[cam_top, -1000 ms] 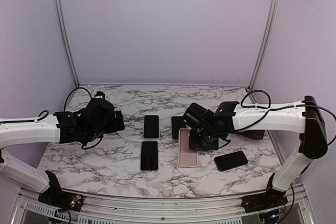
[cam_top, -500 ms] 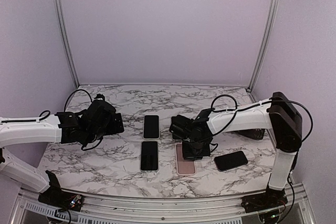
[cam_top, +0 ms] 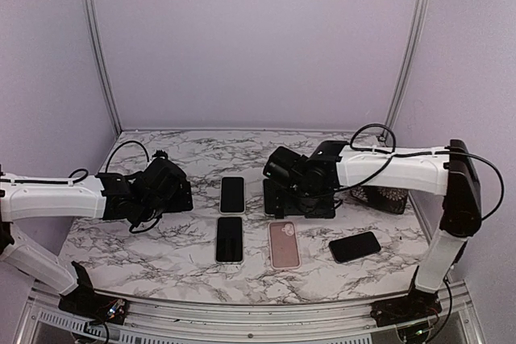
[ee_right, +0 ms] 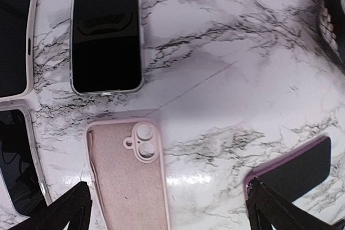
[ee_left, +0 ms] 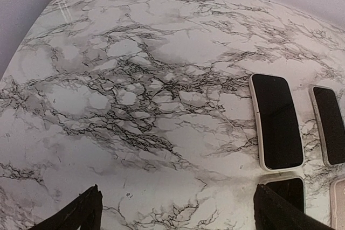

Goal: Put the phone into the phone case
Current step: Move the phone to the center of the board.

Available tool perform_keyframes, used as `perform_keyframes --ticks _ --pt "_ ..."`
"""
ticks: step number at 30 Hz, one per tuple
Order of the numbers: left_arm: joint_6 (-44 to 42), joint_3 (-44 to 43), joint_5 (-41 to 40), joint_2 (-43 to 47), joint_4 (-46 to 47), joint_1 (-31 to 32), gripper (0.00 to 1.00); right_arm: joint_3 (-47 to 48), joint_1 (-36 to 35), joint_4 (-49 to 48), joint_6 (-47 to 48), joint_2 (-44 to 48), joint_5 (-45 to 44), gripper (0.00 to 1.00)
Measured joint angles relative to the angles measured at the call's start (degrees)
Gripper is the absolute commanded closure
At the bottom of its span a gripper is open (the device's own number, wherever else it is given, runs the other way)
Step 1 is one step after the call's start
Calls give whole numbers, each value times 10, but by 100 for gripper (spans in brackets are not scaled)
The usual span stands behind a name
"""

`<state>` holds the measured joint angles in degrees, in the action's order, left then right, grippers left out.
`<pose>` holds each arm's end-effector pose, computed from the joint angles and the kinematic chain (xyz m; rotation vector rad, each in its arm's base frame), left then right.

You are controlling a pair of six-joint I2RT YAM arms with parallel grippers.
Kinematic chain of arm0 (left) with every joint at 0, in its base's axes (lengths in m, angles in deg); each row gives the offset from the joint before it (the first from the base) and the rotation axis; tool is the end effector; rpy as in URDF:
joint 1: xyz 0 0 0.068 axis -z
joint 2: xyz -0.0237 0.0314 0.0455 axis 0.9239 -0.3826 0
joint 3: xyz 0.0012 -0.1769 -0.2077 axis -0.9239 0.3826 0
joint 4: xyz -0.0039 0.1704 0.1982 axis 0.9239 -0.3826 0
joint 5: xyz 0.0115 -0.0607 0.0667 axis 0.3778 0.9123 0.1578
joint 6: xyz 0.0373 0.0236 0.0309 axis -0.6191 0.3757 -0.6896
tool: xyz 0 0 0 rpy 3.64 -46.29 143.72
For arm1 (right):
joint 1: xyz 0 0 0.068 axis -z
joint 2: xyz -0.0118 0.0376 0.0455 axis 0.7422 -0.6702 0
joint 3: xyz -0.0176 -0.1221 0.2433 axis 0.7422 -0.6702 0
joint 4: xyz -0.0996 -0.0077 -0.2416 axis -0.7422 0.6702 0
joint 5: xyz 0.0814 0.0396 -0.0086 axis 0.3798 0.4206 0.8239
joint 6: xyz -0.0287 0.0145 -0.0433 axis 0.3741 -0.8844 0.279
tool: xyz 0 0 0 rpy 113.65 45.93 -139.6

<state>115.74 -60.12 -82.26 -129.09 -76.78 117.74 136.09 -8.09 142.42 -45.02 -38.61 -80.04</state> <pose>0.1908 -0.1961 0.2219 -0.1249 2.1940 -0.1231 0.2114 0.2922 0.2213 0.0358 2.7573 -0.0560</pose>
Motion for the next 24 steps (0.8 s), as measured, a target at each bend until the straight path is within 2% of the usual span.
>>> perform_keyframes --ticks 4,8,10,12,16,21,24 --pt "-10 -9 0 0 -2 0 1 -99 38 -14 -22 134 -6 5" --pt "-31 -14 3 1 -1 0 1 -232 144 -81 73 273 56 1" --pt "-46 -14 12 3 0 0 1 -246 176 -90 125 310 73 1" --pt "-58 -12 26 10 5 0 1 -245 209 -94 123 340 85 1" --pt "-69 -7 46 24 21 0 1 -283 261 -78 -3 413 68 1" --pt "-79 -5 66 26 37 0 1 -449 263 -100 -216 547 90 1" --pt "-82 -5 71 26 40 0 1 -509 263 -104 -319 573 96 1"
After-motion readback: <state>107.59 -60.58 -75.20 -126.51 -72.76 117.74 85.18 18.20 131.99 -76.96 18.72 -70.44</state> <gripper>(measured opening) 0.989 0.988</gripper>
